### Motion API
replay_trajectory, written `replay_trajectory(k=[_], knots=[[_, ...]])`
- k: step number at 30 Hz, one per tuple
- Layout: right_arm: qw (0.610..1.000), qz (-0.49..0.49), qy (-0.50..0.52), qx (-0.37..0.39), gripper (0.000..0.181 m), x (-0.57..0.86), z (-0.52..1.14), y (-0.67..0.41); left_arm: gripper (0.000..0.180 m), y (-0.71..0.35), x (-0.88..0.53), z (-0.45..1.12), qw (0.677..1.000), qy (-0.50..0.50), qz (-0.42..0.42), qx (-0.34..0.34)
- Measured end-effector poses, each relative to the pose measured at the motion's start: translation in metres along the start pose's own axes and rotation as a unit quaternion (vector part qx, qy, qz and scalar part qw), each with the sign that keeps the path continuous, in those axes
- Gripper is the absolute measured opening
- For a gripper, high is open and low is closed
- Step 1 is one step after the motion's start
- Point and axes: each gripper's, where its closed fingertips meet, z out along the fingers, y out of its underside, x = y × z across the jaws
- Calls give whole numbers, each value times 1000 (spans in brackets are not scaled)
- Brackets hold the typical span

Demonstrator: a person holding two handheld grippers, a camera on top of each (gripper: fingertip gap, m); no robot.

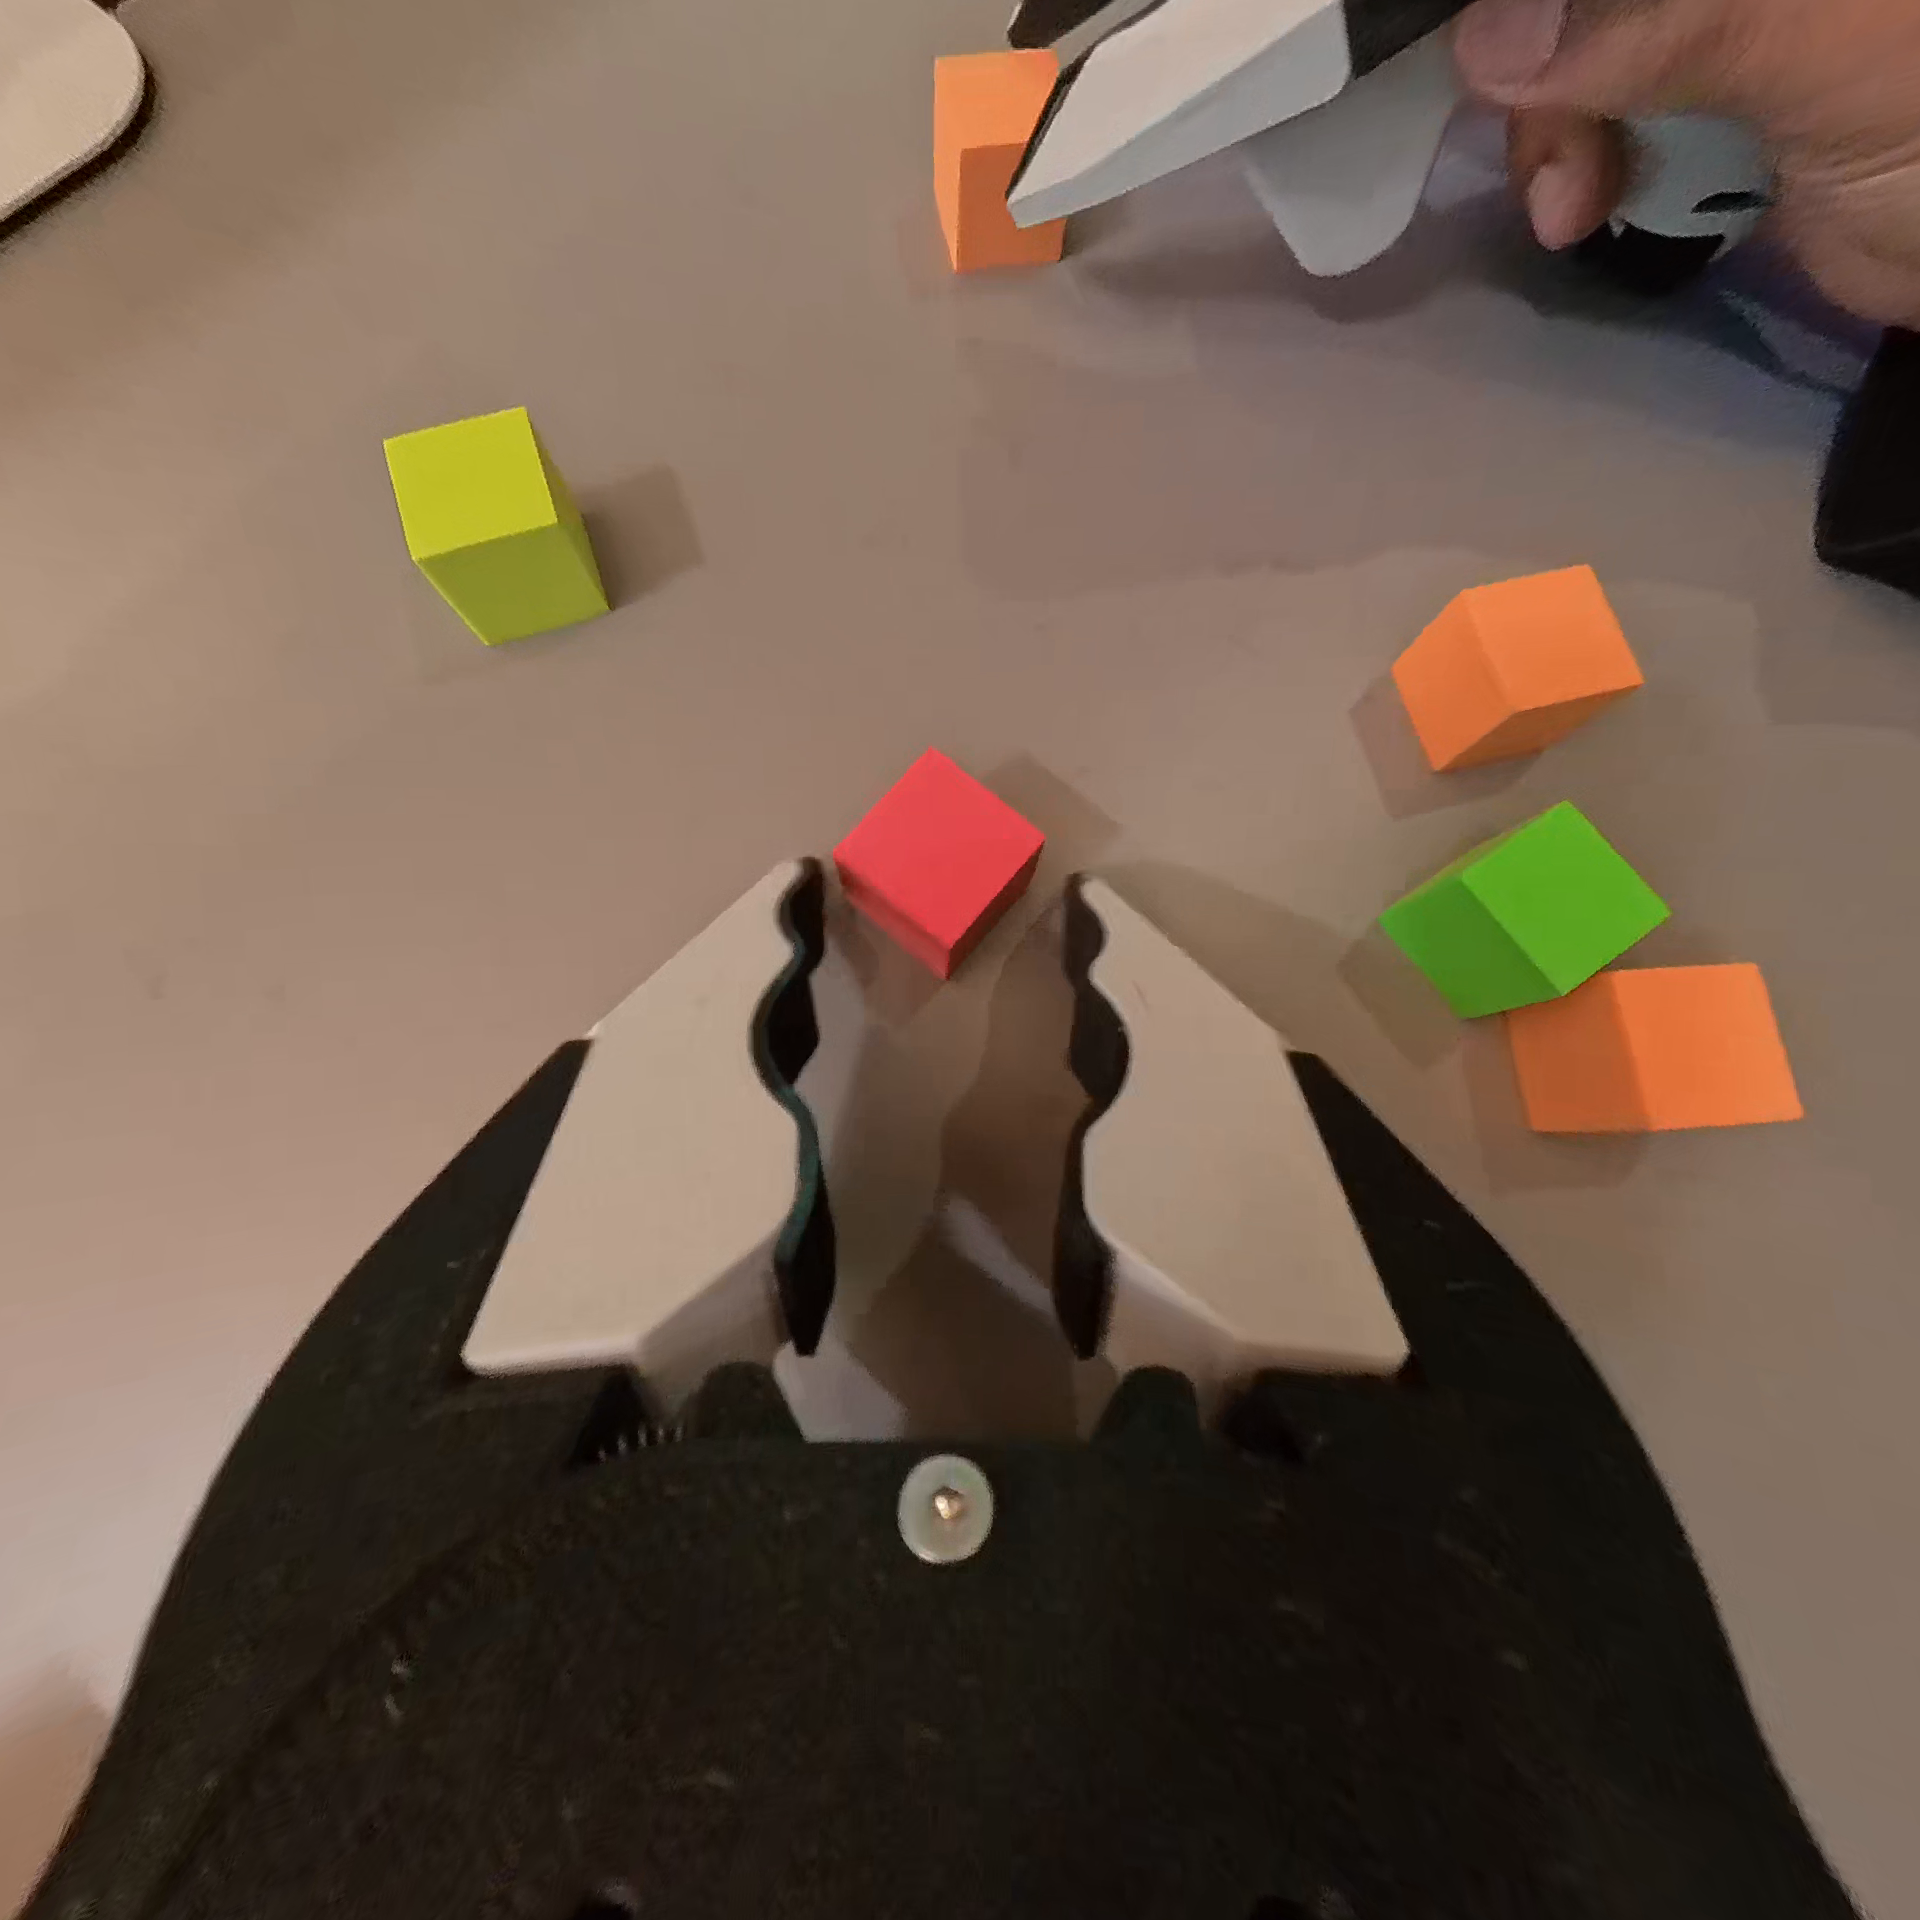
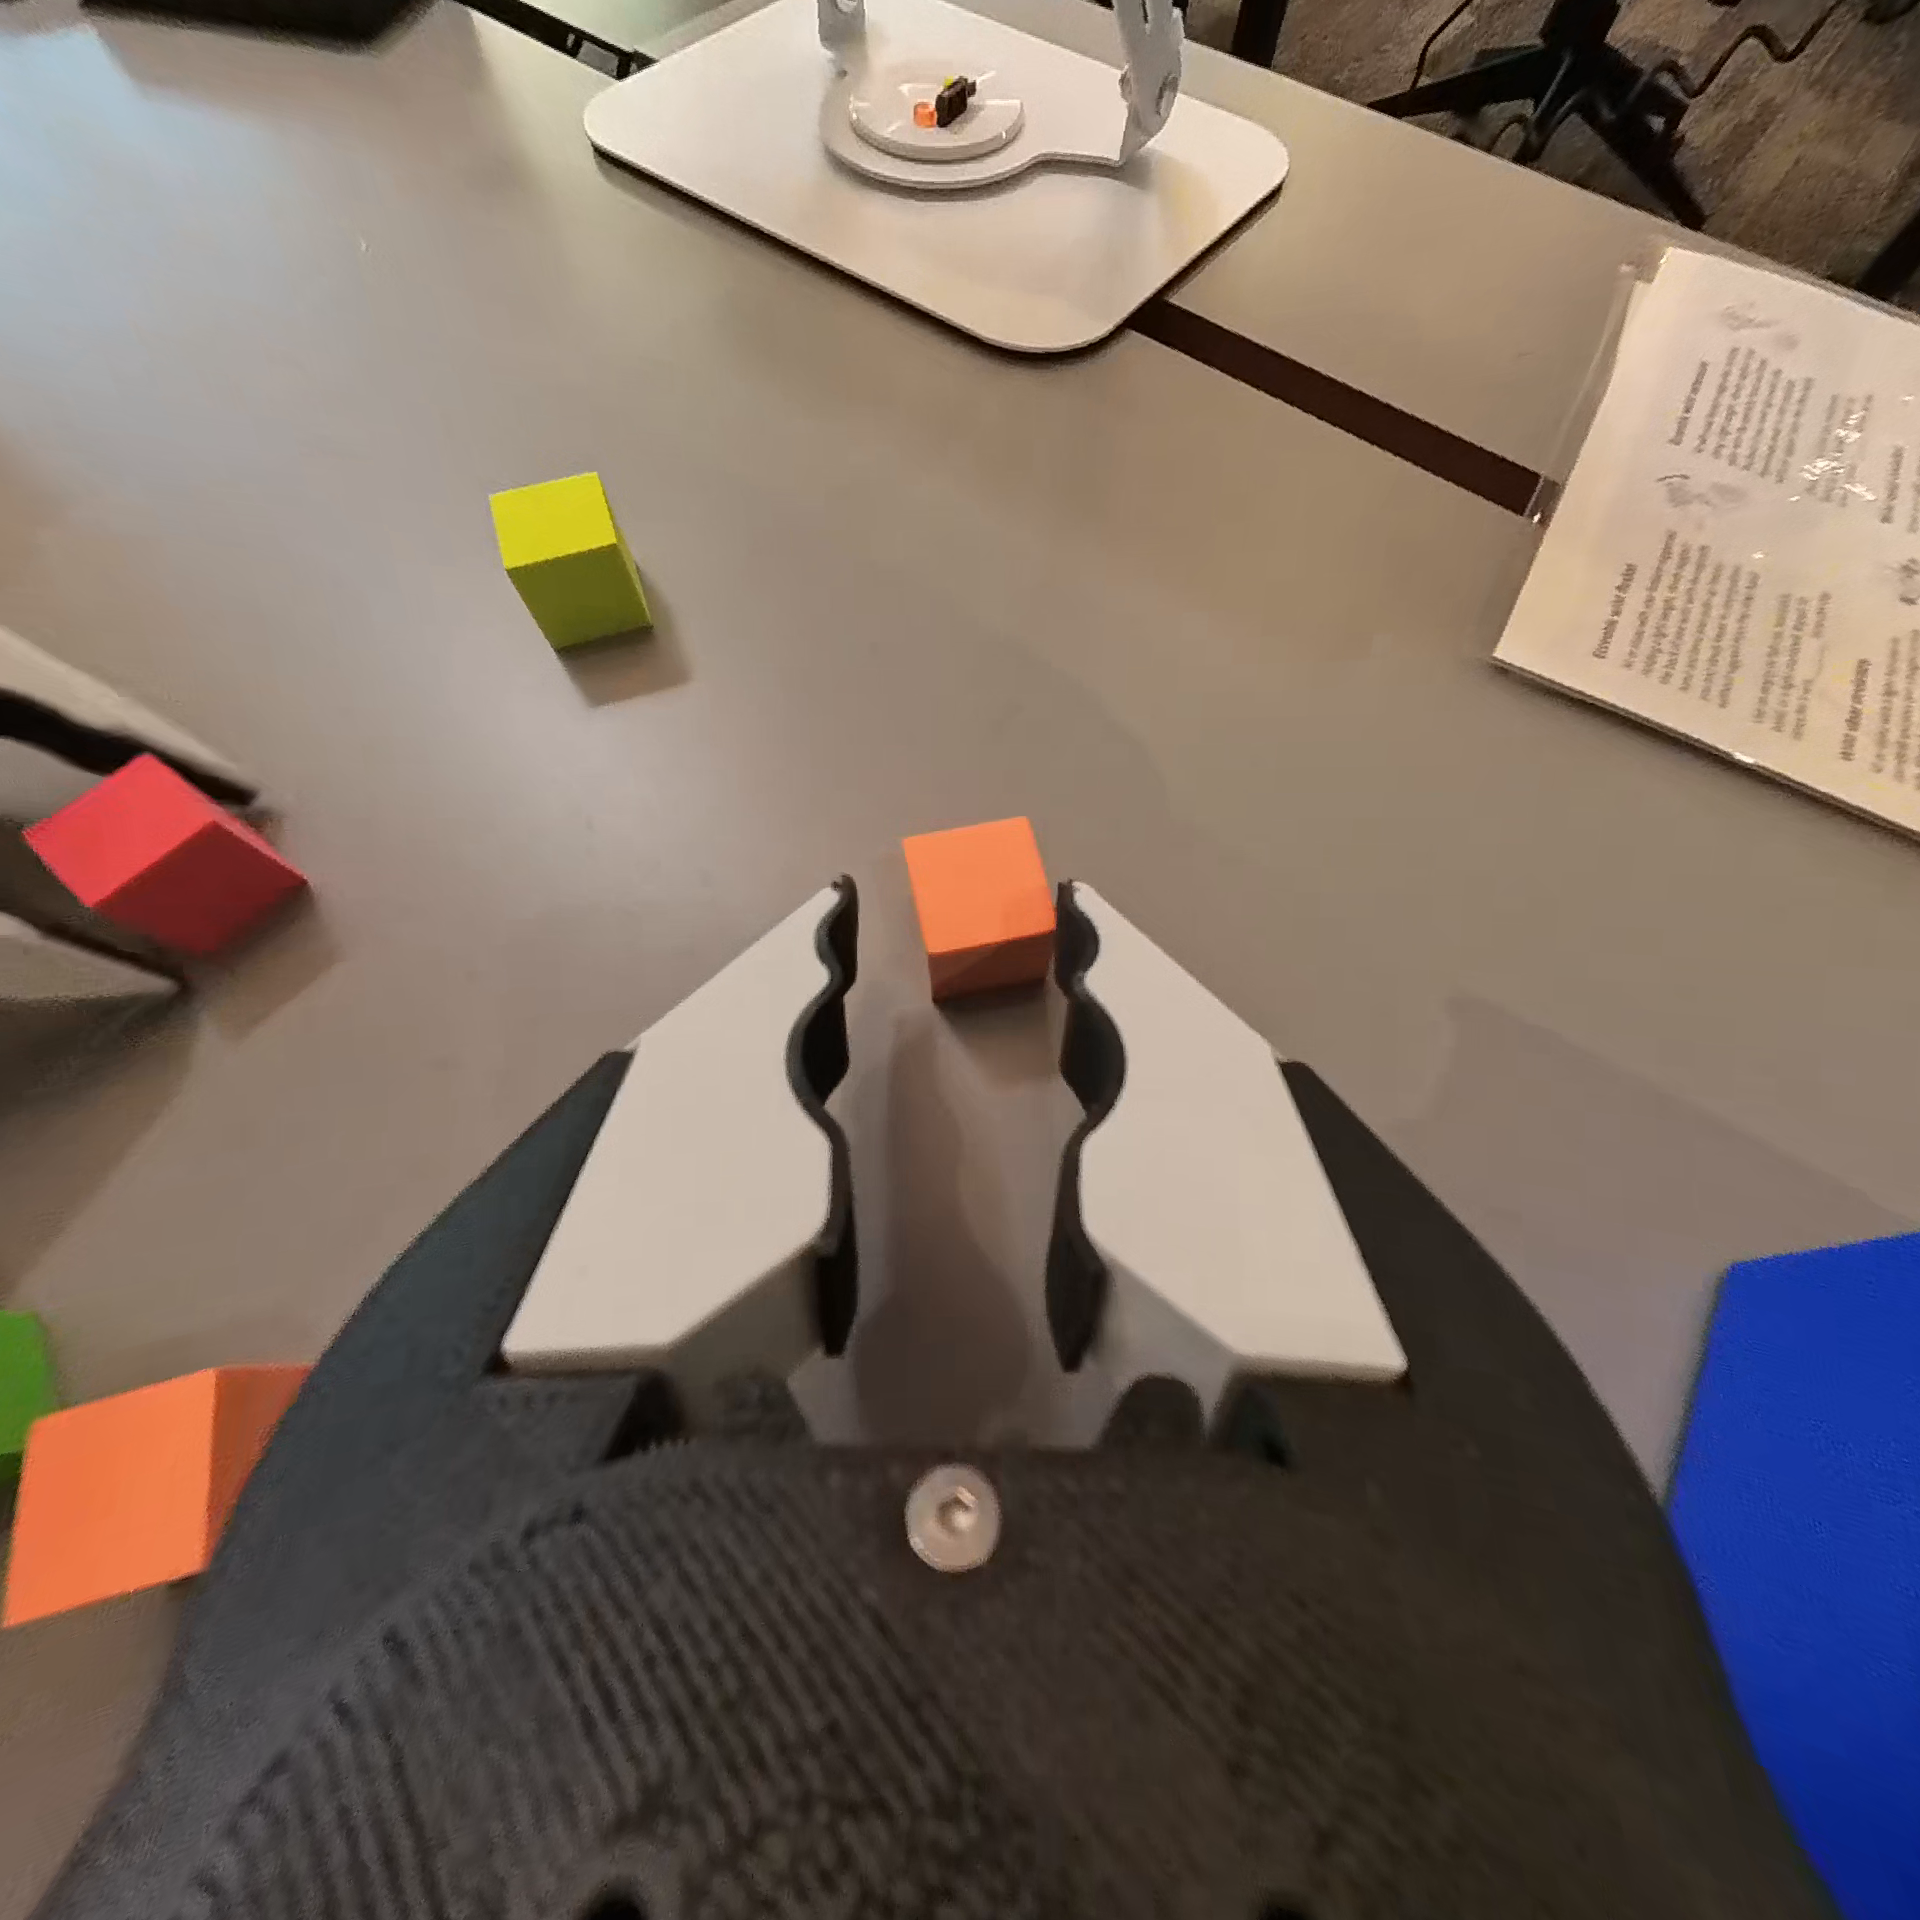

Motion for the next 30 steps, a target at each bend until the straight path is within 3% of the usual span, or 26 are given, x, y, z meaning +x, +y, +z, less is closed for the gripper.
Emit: replay_trajectory(k=[1,2,8,16,22,24,30], knots=[[1000,-1,0,0,31,0,0,0,32,-2,1,-2,1000,1,4,7],[1000,-3,-4,1,24,-2,0,0,31,-4,2,-4,1000,2,9,20],[999,-23,-24,30,24,-13,-11,-6,31,-2,11,-31,997,-7,22,70],[987,-84,-21,133,24,-84,-71,-20,31,57,83,-82,996,15,80,23],[980,-78,-46,176,24,-129,-93,-16,33,79,132,-83,993,62,103,5],[980,-77,-44,180,24,-132,-97,-14,39,86,136,-80,993,63,99,-11],[974,-53,-71,210,24,-149,-115,-12,57,82,140,-94,987,79,140,27]])
